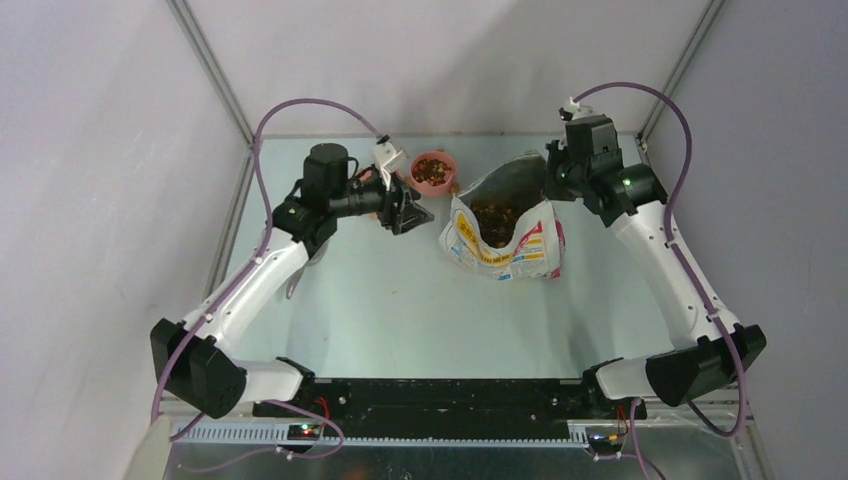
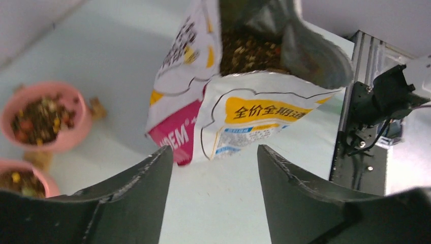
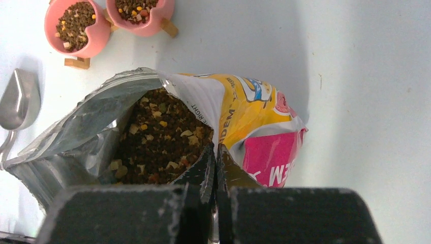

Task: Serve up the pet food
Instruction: Adjust the pet food bag at the center of the board.

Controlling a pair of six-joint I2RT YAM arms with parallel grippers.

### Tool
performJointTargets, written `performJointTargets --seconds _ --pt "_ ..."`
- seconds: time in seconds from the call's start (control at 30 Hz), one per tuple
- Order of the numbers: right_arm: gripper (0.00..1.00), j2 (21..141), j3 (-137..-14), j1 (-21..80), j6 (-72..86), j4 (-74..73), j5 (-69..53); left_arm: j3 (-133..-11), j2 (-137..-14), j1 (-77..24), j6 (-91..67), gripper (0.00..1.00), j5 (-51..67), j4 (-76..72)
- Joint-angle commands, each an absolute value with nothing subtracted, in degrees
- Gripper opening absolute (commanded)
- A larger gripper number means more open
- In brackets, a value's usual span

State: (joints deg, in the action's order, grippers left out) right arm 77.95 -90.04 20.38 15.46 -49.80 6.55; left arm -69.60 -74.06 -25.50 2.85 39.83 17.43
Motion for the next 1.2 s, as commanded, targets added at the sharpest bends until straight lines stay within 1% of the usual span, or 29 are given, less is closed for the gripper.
performJointTargets --seconds 0.0,0.17,0.27,0.33,0.57,0.73,0.87,0.93,1.0,1.03,1.07,1.1,1.13,1.17 --pt "0.0 78.6 -90.81 18.36 16.79 -42.6 3.83 -66.64 -75.96 -27.08 11.86 0.7 47.84 0.12" --pt "0.0 79.36 -91.04 15.64 16.6 -42.71 -0.81 -68.8 -83.14 -27.48 13.34 0.75 47.99 -5.87" --pt "0.0 79.59 -91.41 14.47 16.64 -43.12 -3.23 -70.86 -87.03 -27.69 10.37 0.84 46.94 -9.11" --pt "0.0 79.91 -92.08 13.94 16.55 -43.93 -4.27 -72.16 -89.09 -28.04 8.79 0.86 48.71 -10.79" --pt "0.0 81.05 -93.34 12.52 16.82 -45.47 -7.98 -73.4 -94.4 -29.09 2.12 0.91 54.28 -21.7" --pt "0.0 81.67 -93.44 12.32 16.98 -46.5 -9.37 -78.07 -99.1 -30.54 1.56 0.92 56.31 -22.21" --pt "0.0 81.36 -93.44 12.31 17.42 -46.84 -10.09 -78.99 -101.14 -31.69 2.28 0.91 56.95 -22.2" --pt "0.0 81.27 -93.43 12.22 17.56 -46.99 -10.32 -79.09 -101.64 -31.99 2.28 0.88 57.35 -22.0" --pt "0.0 81.15 -93.38 12.17 17.61 -47.08 -10.37 -78.95 -101.98 -32.21 2.91 0.76 57.27 -21.2" --pt "0.0 81.09 -93.36 12.07 17.56 -47.1 -10.37 -78.94 -102.09 -32.24 3.1 0.63 56.59 -20.75" --pt "0.0 80.98 -93.3 12.06 17.49 -47.26 -10.33 -78.93 -102.15 -32.25 3.31 0.55 56.11 -20.26" --pt "0.0 80.83 -93.33 11.94 17.4 -47.36 -10.14 -78.88 -102.05 -32.21 3.99 0.4 54.41 -19.97" --pt "0.0 80.55 -93.34 11.81 17.14 -47.68 -9.95 -79.0 -101.96 -32.19 4.54 0.3 53.27 -19.03" --pt "0.0 80.35 -93.36 11.48 16.92 -47.83 -9.43 -79.14 -101.8 -32.04 5.86 0.09 51.15 -18.48"
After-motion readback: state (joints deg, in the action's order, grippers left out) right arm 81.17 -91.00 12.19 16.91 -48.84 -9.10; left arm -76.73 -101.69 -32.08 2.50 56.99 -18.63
